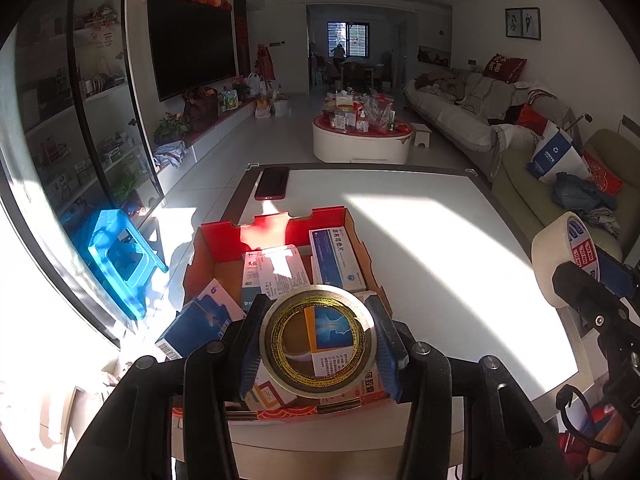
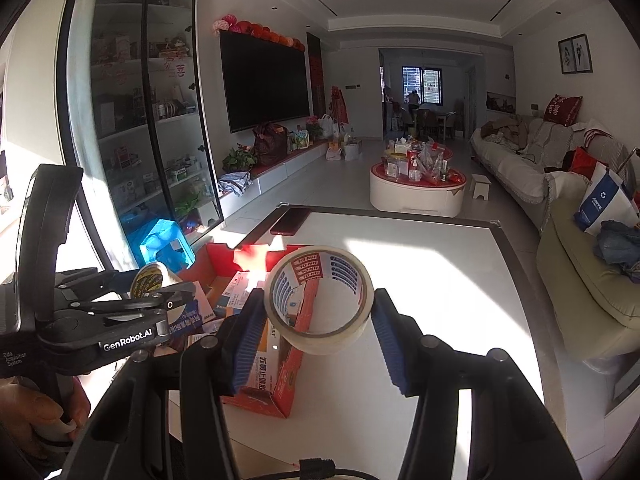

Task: Organize objects
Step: 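Carry both tape rolls in both tools over to the cardboard box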

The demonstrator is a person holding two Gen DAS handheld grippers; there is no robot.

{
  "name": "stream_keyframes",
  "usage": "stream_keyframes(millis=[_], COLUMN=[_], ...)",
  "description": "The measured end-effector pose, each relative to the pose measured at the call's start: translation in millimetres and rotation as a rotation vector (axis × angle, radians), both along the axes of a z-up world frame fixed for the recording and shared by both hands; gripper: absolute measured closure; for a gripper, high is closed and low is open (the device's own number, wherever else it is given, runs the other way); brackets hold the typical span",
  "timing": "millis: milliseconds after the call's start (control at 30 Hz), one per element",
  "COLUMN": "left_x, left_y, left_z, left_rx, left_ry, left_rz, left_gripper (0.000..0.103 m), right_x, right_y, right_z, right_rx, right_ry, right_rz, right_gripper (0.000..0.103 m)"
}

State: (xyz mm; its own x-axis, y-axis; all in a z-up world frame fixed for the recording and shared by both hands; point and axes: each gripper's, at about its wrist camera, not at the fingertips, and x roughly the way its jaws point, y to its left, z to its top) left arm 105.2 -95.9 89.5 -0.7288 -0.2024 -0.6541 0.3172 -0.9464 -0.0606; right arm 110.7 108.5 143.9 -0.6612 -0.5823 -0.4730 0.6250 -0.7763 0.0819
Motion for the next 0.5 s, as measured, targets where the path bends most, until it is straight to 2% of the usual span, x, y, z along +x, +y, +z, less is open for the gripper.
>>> stream_keyframes(millis=[500], left_x=[19.9], left_y=[-59.8], left_z=[-9.7], left_rx=[0.026], left_ry=[-0.014], left_rz=[0.152], left_gripper=[0.051], right_x=[-33.5], right_y=[51.2], right_z=[23.9], right_rx=[-0.058], right_ry=[0.034], right_rz=[-0.201], right_gripper=[0.050])
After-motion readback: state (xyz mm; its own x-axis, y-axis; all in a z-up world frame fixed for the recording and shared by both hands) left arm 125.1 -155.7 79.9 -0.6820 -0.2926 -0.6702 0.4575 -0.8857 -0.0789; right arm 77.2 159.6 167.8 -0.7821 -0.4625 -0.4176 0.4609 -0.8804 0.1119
